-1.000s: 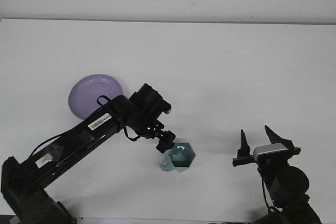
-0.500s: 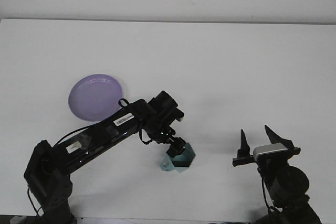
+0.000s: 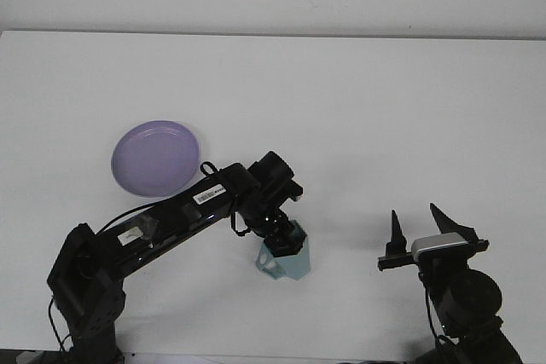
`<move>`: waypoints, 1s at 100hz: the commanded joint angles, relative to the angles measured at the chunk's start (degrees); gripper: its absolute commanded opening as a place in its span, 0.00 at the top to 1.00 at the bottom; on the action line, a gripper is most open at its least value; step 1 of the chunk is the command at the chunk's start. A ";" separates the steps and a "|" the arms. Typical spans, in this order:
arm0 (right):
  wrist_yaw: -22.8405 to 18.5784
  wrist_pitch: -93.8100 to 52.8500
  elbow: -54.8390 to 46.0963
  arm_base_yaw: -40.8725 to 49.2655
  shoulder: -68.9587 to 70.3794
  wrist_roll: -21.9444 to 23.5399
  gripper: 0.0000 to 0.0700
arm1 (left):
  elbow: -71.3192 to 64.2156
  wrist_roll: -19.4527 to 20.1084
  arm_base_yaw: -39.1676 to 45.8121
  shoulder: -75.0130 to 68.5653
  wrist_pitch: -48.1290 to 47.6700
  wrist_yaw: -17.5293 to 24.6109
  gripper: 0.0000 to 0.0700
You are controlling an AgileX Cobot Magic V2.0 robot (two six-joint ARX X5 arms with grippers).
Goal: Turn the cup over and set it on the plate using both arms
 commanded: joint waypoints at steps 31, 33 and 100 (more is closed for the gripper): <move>0.15 0.63 0.68 0.26 0.22 0.76 0.31 | 3.23 1.75 10.36 -10.23 -2.08 -3.85 0.98; 0.15 0.61 0.68 0.26 0.22 0.76 0.31 | 3.34 1.99 11.52 -11.10 -2.29 -4.46 0.98; 0.09 0.44 0.68 0.26 0.22 0.76 0.31 | 10.27 10.75 47.39 -6.95 -6.23 -13.33 0.98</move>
